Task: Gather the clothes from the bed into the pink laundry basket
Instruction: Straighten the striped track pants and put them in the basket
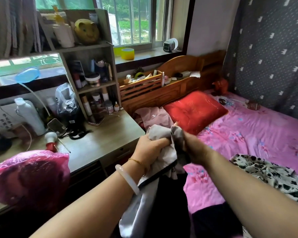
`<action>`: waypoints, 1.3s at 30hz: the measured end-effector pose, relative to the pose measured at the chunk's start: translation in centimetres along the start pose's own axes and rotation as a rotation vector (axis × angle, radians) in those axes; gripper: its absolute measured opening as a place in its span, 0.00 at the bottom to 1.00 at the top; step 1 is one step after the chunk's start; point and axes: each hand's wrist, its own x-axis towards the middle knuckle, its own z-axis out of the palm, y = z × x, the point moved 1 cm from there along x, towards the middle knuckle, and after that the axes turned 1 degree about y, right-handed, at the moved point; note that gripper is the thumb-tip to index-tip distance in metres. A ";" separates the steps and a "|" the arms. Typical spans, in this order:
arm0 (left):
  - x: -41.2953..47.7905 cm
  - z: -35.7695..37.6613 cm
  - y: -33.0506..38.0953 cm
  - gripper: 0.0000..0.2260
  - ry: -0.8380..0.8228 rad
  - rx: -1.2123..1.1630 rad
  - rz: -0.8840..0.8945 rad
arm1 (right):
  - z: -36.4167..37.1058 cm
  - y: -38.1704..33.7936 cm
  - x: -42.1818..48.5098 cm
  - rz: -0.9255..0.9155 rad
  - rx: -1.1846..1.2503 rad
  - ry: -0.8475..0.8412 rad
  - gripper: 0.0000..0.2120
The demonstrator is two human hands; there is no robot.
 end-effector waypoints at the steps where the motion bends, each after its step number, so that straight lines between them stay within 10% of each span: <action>1: 0.3 0.3 0.4 0.05 0.074 -0.013 0.039 | 1.2 1.4 -0.4 0.049 0.093 -0.132 0.29; 5: 1.4 0.5 0.6 0.11 0.263 -0.156 0.047 | 1.4 4.3 -1.1 0.094 0.134 -0.335 0.41; 9: 2.0 1.0 -0.3 0.31 0.185 -0.118 -0.019 | 2.0 4.4 -1.6 -0.100 -0.143 -0.324 0.19; 14: 1.3 -0.7 1.7 0.06 -0.364 -0.181 0.005 | 0.7 4.2 0.0 -0.263 -0.165 0.125 0.18; 20: 2.2 -5.8 -1.3 0.38 -0.280 0.340 0.145 | 0.3 1.7 -0.3 0.042 0.157 0.061 0.08; 23: 0.8 -5.3 -4.1 0.37 -0.533 0.188 0.014 | 1.1 0.8 0.6 0.094 0.288 0.050 0.12; 28: -0.6 -3.4 -4.7 0.20 -0.329 0.032 -0.112 | 1.2 1.7 2.8 0.141 0.337 0.098 0.22; 30: -0.7 -3.0 -4.6 0.17 -0.284 0.031 -0.165 | 0.2 2.0 3.2 0.129 0.041 0.252 0.22; 33: -0.7 -3.1 -4.2 0.14 -0.287 0.074 -0.226 | -1.7 1.8 3.2 -0.040 -0.524 0.487 0.53; 39: -0.4 -3.8 -3.2 0.12 -0.392 0.090 -0.239 | -0.4 1.1 0.2 -0.024 -0.705 -0.352 0.45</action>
